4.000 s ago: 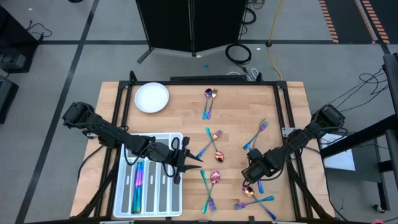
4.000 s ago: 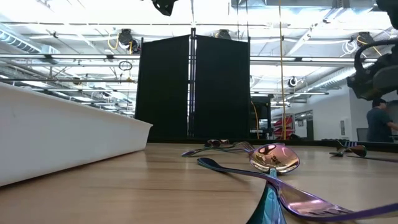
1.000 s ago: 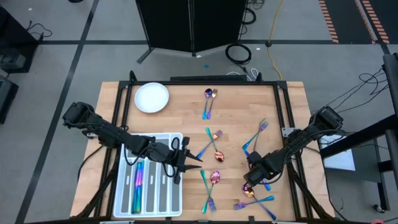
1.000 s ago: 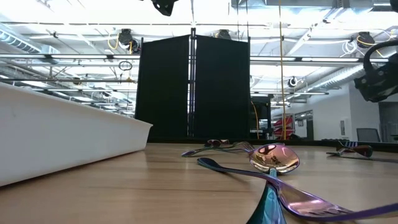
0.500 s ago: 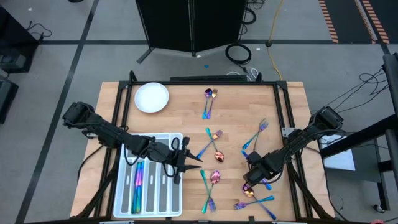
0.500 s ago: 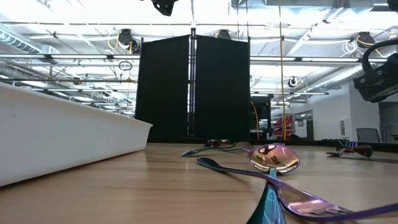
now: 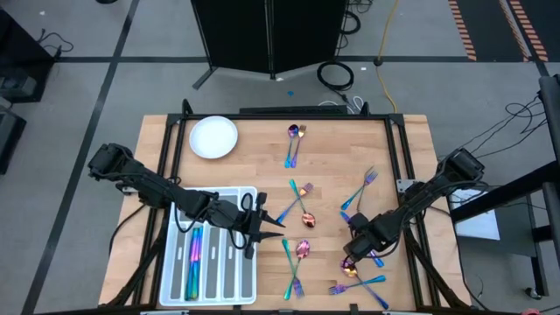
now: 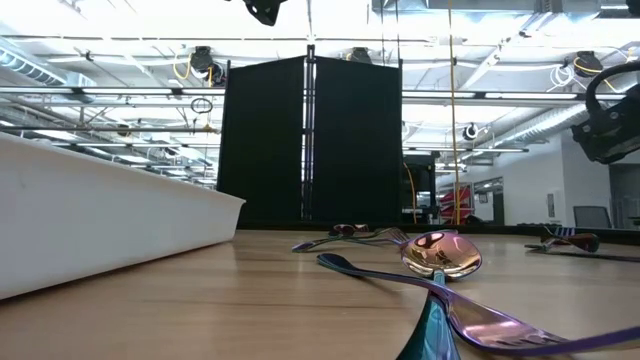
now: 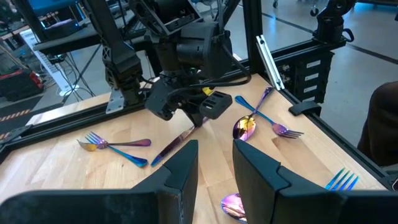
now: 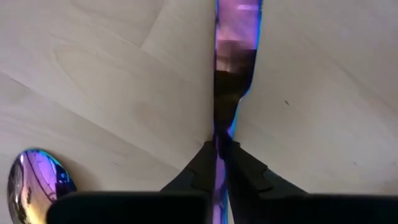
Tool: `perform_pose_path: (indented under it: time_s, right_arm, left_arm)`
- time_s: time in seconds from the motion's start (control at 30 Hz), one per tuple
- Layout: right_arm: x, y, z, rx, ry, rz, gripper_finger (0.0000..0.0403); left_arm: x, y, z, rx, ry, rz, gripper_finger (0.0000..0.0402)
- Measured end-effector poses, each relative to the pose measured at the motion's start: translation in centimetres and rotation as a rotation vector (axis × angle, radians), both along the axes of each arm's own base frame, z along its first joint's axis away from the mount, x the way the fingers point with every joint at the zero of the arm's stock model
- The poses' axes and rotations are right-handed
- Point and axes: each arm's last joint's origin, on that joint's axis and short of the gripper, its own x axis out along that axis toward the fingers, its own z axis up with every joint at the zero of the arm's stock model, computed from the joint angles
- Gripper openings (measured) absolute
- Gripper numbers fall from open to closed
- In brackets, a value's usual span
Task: Sort silverware
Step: Put the iridescent blue knife in the silverware tray
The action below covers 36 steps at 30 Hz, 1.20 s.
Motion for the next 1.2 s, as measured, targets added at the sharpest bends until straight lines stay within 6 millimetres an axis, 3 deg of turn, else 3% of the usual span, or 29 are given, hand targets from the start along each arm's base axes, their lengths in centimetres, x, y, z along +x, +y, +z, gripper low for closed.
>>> perform_pose_path:
  time_s: [1.2]
  right_arm:
    - [0.03,0.11,0.15,0.032,0.004,0.054,0.0025]
  left_arm:
    - [0.0,0.0,0.0,0.001,0.0,0.0,0.0102]
